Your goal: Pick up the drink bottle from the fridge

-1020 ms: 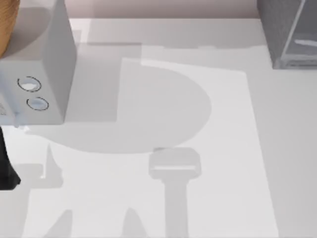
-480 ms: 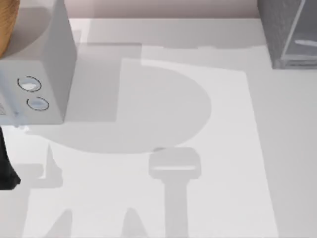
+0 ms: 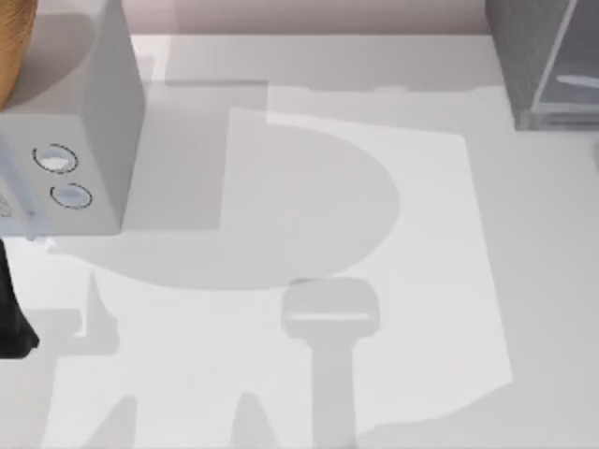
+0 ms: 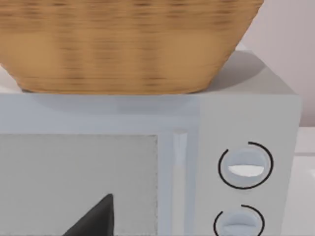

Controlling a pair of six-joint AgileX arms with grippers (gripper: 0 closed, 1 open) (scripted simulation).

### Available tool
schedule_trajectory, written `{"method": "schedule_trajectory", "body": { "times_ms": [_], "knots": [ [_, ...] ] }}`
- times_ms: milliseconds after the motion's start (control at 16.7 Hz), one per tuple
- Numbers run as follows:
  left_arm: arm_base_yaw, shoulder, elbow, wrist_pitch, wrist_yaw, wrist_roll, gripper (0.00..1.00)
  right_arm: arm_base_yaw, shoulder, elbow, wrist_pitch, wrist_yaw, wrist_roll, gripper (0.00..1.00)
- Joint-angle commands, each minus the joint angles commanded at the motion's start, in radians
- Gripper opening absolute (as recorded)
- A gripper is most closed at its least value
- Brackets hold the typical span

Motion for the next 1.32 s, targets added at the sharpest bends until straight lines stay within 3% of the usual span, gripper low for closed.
{"method": "schedule_trajectory", "body": {
  "times_ms": [300, 660, 1080, 1320],
  "knots": [
    [0.000, 0.000, 0.000, 0.000, 0.000, 0.000, 1.00, 0.067, 0.067, 0.152, -0.107, 0.070, -0.001, 1.00],
    [0.000, 0.000, 0.000, 0.000, 0.000, 0.000, 1.00, 0.065, 0.075, 0.166, -0.115, 0.069, -0.001, 1.00],
    [0.000, 0.000, 0.000, 0.000, 0.000, 0.000, 1.00, 0.092, 0.202, 0.428, -0.243, 0.096, -0.003, 1.00],
    [0.000, 0.000, 0.000, 0.000, 0.000, 0.000, 1.00, 0.095, 0.213, 0.449, -0.259, 0.099, -0.003, 1.00]
  ]
}}
